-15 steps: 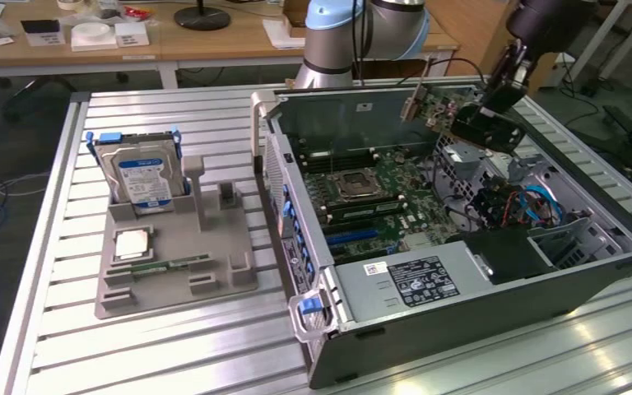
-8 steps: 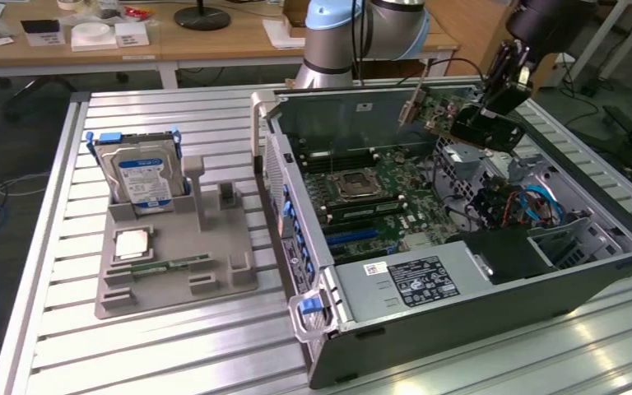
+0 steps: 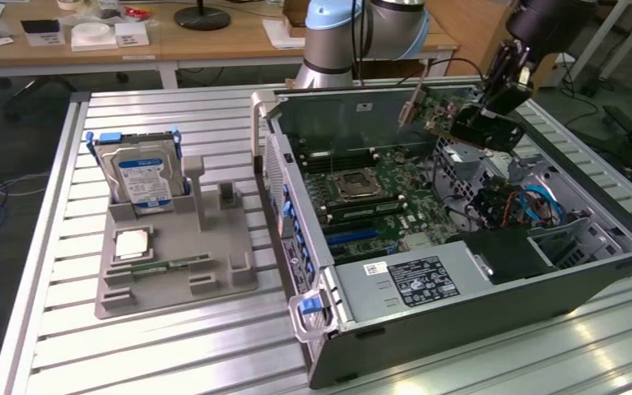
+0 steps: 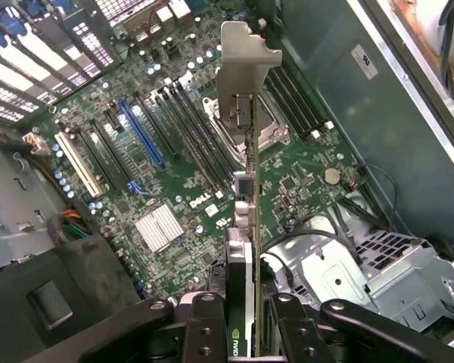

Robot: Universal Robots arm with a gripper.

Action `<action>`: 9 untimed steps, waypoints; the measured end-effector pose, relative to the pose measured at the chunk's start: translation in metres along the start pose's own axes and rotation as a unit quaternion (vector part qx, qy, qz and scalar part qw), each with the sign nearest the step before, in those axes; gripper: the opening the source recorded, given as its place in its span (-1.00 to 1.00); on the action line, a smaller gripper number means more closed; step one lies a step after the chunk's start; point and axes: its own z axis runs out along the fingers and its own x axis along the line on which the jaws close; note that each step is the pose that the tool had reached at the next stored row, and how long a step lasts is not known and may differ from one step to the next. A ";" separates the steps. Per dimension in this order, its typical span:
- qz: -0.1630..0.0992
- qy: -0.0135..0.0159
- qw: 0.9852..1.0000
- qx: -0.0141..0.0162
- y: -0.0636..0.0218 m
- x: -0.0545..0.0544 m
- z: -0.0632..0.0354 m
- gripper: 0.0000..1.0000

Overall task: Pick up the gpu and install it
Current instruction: 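Insert the gpu into the slot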

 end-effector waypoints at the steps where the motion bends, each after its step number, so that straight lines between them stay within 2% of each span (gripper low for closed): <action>1: -0.007 0.001 1.000 0.000 0.0000 0.000 0.0001 -0.46; 5: -0.041 0.005 0.999 -0.001 -0.0001 0.000 0.0007 -0.46; 9: -0.078 0.009 0.997 -0.002 -0.0002 0.000 0.0014 -0.46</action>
